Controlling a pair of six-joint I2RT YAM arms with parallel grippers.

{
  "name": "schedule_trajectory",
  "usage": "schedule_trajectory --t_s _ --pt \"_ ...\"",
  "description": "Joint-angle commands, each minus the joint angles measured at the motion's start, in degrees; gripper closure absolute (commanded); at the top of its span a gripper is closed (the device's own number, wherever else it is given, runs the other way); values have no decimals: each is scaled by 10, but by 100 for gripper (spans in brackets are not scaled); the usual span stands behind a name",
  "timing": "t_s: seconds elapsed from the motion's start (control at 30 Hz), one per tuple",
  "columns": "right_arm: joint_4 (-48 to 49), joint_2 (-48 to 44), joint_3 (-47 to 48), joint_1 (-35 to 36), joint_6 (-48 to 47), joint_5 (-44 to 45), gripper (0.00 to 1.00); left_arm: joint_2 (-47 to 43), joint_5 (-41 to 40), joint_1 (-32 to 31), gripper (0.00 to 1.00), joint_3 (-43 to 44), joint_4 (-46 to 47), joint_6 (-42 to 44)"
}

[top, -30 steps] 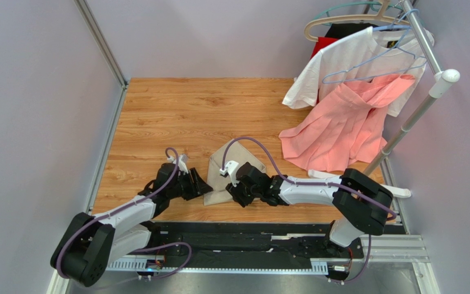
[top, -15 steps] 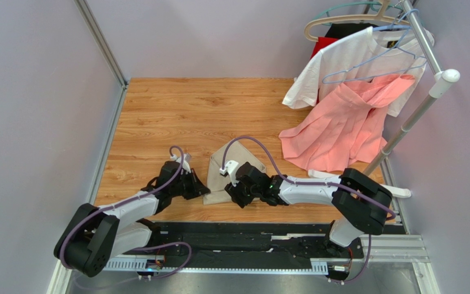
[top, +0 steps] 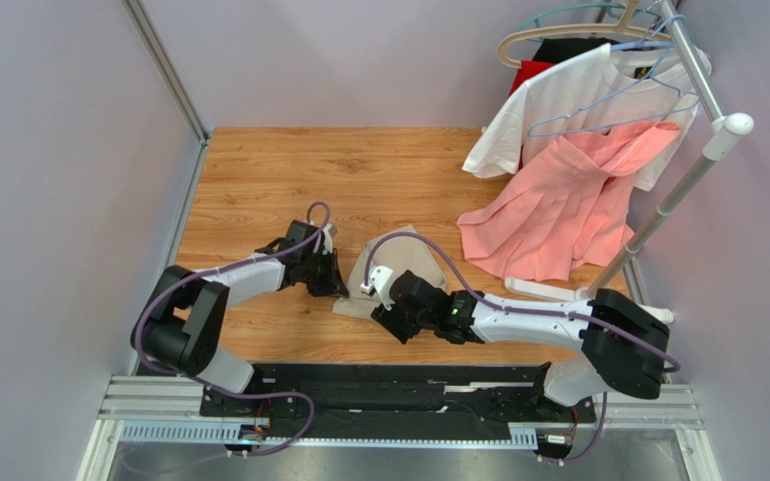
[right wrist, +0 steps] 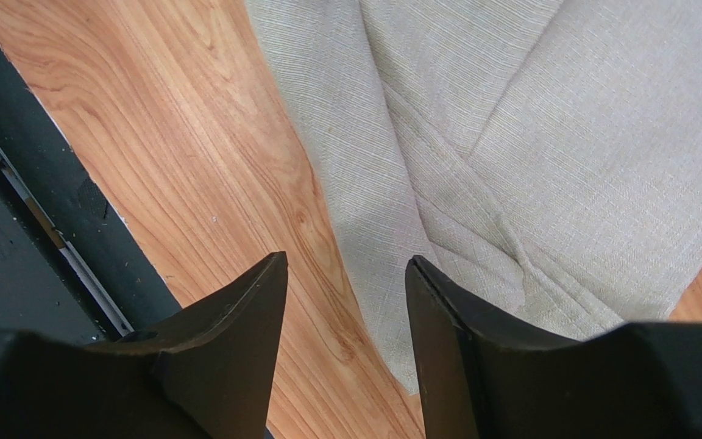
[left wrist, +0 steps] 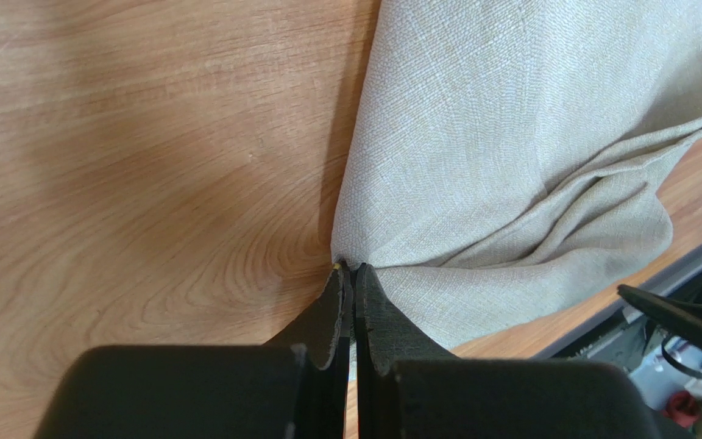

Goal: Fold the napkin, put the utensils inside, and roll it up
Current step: Roll the napkin with the utensil

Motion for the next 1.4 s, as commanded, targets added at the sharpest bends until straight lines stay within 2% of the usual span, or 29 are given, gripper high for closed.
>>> schedule_trajectory --t_s 0.0,0.17,0.47,0.73,1.07,1.37 --pt "32 22 14 31 -49 41 45 23 17 5 100 28 -51 42" --pt "67 83 37 48 -73 84 45 36 21 6 100 40 -62 49" --pt "119 118 45 72 -128 140 46 47 30 6 100 51 -70 54" --pt "78 93 69 106 -136 151 47 55 27 6 100 54 -76 55" --pt "125 160 73 94 -166 167 47 56 26 6 100 68 -94 62" --pt "164 163 52 81 -194 186 48 64 28 5 100 70 -96 64"
